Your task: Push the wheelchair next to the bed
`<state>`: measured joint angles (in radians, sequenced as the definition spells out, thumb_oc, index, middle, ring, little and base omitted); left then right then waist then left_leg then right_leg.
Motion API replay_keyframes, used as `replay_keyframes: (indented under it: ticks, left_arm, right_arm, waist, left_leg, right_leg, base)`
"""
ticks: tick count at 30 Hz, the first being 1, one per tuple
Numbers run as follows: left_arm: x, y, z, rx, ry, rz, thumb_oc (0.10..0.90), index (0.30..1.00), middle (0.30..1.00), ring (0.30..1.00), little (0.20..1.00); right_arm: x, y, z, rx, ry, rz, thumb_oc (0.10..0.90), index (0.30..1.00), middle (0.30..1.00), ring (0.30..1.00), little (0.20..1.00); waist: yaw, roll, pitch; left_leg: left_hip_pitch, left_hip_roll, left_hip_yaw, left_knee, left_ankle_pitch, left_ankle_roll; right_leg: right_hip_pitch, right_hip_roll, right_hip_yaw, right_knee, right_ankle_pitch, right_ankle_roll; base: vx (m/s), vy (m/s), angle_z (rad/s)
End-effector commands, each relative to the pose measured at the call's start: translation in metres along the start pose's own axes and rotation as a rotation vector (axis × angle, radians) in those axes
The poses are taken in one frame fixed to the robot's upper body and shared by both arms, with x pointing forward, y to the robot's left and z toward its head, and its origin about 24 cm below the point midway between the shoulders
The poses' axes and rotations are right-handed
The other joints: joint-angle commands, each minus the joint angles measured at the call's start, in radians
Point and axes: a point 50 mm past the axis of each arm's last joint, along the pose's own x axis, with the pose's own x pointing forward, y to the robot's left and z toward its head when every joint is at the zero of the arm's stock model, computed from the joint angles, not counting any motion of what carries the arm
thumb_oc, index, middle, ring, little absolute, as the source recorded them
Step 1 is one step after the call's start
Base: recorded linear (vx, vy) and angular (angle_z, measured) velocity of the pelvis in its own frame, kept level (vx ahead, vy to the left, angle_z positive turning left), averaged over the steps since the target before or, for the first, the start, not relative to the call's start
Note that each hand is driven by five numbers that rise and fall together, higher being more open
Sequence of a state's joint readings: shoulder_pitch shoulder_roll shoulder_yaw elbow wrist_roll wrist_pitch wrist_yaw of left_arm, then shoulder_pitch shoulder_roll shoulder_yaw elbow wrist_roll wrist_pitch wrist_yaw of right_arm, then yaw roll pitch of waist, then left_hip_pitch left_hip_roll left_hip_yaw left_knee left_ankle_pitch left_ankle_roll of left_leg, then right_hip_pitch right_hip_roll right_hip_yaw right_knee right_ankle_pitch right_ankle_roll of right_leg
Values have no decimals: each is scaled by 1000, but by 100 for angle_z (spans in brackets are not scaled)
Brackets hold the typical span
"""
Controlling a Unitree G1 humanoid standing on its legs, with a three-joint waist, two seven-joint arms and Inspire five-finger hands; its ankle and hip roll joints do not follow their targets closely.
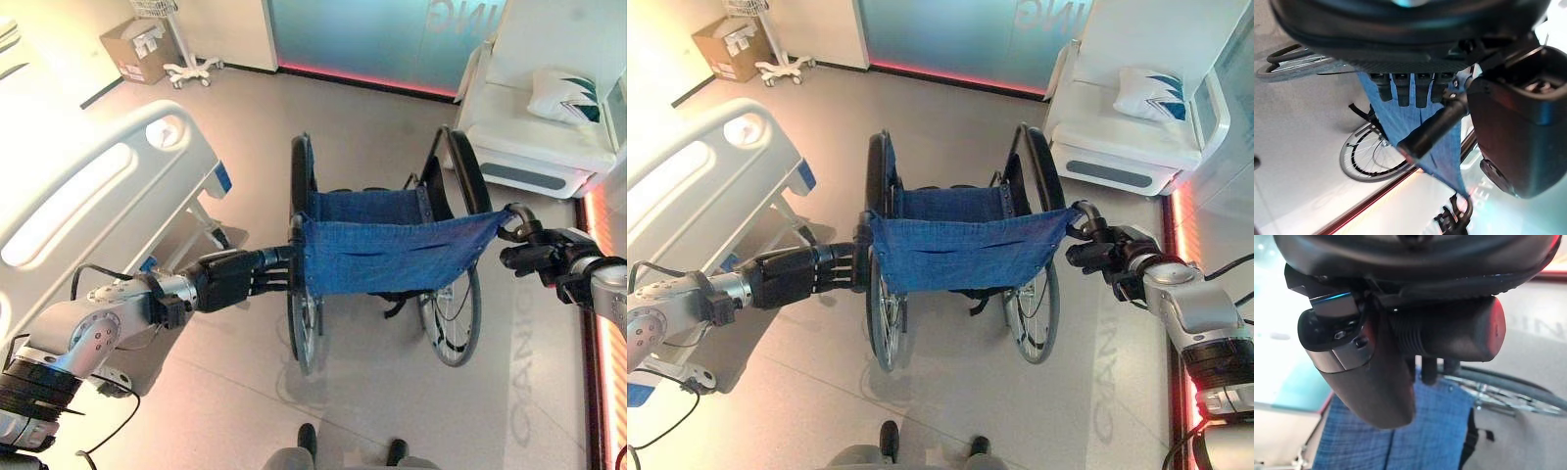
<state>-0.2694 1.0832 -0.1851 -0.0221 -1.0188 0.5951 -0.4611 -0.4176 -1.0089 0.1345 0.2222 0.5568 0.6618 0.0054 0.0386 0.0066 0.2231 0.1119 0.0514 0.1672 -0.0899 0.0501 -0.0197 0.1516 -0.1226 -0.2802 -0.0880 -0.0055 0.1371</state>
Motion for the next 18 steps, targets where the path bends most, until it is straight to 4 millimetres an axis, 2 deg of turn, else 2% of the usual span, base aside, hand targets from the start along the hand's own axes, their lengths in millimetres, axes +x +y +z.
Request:
replay_keyframes:
  ticks: [1,6,10,14,18]
  left_arm:
    - [-5,-2,48,93,-164,-73,800,900,900,900,900]
    - [2,-8,47,101,-105,-139,800,900,900,900,900]
    - [8,-14,45,190,-12,-203,800,900,900,900,900]
    - [9,-16,48,222,6,-186,800,900,900,900,900]
    - [14,-14,50,165,-11,-109,800,900,900,900,900]
  right_arm:
    - [-11,-23,36,-77,-114,-81,400,300,300,300,300]
    - [-9,-19,35,-82,-110,-69,400,300,300,300,300]
    - [-7,-15,35,-83,-116,-63,400,300,300,300,300]
    - [-6,-14,36,-77,-115,-63,400,300,300,300,300]
    - [-3,-10,35,-75,-108,-58,400,300,300,300,300]
  waist:
    - [-22,29,-56]
    - [-31,31,-57]
    - [-37,33,-54]
    - [-37,35,-51]
    - [-38,37,-54]
  left_leg:
    - [17,41,32,11,-18,-59]
    - [23,41,38,9,-18,-58]
    - [25,40,42,9,-18,-57]
    - [26,38,41,9,-17,-57]
    - [28,39,43,8,-16,-57]
  right_leg:
    - [-25,10,7,51,-6,-12]
    - [-23,12,10,49,-4,-10]
    - [-23,13,12,49,-1,-8]
    - [-21,14,13,46,1,-8]
    - [-19,15,13,45,1,-7]
  base:
    - [0,0,0]
    - [0,0,0]
    - [0,0,0]
    - [0,0,0]
    - [0,0,0]
